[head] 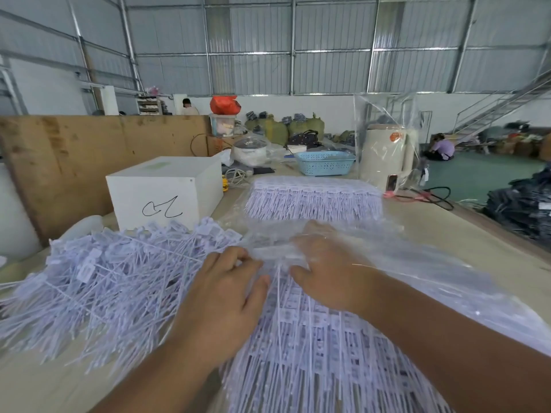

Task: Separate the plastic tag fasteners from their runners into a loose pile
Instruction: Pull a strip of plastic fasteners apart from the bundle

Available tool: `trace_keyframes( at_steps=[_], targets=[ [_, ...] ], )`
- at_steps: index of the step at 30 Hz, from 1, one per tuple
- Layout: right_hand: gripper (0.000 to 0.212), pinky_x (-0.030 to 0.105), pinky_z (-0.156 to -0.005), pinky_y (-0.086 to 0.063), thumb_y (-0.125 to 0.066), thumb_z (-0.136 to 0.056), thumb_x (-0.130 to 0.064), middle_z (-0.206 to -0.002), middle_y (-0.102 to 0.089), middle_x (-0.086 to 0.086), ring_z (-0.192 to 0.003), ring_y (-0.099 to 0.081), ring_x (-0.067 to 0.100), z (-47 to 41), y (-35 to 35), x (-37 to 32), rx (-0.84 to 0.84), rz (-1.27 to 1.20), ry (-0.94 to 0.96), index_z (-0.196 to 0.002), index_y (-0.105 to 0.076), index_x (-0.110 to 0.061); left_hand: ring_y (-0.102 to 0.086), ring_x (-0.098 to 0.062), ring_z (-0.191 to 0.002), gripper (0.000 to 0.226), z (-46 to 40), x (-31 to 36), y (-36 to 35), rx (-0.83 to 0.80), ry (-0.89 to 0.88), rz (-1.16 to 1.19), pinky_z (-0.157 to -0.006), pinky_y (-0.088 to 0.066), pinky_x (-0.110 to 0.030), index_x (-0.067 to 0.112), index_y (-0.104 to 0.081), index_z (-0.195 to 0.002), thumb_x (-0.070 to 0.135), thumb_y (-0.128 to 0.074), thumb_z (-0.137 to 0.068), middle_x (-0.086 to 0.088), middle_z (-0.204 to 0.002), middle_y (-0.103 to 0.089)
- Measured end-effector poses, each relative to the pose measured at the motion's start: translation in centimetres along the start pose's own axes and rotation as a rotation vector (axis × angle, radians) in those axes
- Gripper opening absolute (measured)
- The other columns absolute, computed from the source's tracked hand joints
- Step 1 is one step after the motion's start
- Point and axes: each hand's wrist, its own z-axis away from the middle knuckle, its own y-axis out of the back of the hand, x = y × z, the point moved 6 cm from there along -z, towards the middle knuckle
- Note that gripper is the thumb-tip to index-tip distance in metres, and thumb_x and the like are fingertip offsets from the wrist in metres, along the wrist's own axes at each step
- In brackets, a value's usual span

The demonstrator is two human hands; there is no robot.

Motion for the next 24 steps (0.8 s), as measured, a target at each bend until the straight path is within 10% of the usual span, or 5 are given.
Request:
trace_keyframes(
  at_steps=[6,10,14,19,24],
  targets=[
    [0.044,0.018,-0.101,-0.029,-0.038,-0.104,-0.034,-0.143,-0.044,-0.001,-0.122,-0.044,0.003,2.3,1.3,-0.8,-0.225,0.089,0.045,-0.146,-0.034,-0.020,-0.024,-0.004,-0.101,0.065,0.2,-0.1,0.3,0.031,0.080,-0.063,-0.089,-0.027,-0.028,0.024,-0.060,-0.125,0.056,-0.016,-0.090,0.010,-0.120,-0.045],
    [0.020,0.021,-0.057,-0.039,-0.044,-0.103,-0.032,-0.069,-0.051,-0.009,-0.053,-0.047,-0.001,3.6,3.5,-2.2,-0.244,-0.063,0.085,-0.120,-0.048,-0.024,-0.024,-0.007,-0.106,0.074,0.3,-1.6,0.2,0.001,0.184,-0.095,-0.093,-0.024,-0.027,0.036,-0.055,-0.127,0.061,0.001,-0.086,0.014,-0.126,-0.039],
    [0.006,0.022,-0.048,-0.033,-0.051,-0.100,-0.032,-0.055,-0.048,-0.006,-0.045,-0.042,0.007,4.8,6.9,-3.4,-0.113,-0.180,0.161,-0.095,-0.050,-0.030,-0.036,-0.013,-0.118,0.081,-0.2,-2.6,-0.3,-0.090,0.180,-0.137,-0.101,-0.028,-0.033,0.039,-0.057,-0.126,0.065,0.006,-0.081,0.012,-0.130,-0.042],
    [0.018,0.029,-0.048,-0.027,-0.048,-0.096,-0.048,-0.052,-0.039,-0.009,-0.052,-0.043,0.004,5.8,10.0,-4.2,0.089,0.027,0.208,-0.088,-0.044,-0.032,-0.057,-0.003,-0.083,0.043,-0.3,-0.7,1.3,0.133,0.208,0.418,-0.079,-0.041,-0.022,0.021,-0.071,-0.084,0.045,-0.038,-0.097,0.011,-0.088,-0.065],
    [0.026,0.027,-0.047,-0.027,-0.050,-0.094,-0.052,-0.052,-0.045,-0.005,-0.055,-0.049,0.002,5.9,10.4,-3.7,0.012,0.088,0.156,-0.085,-0.052,-0.027,-0.044,-0.022,-0.047,0.058,-2.0,0.8,0.6,-0.097,0.500,1.089,-0.048,-0.032,-0.027,0.004,-0.060,-0.068,0.038,-0.028,-0.103,-0.013,-0.059,-0.062]
  ],
)
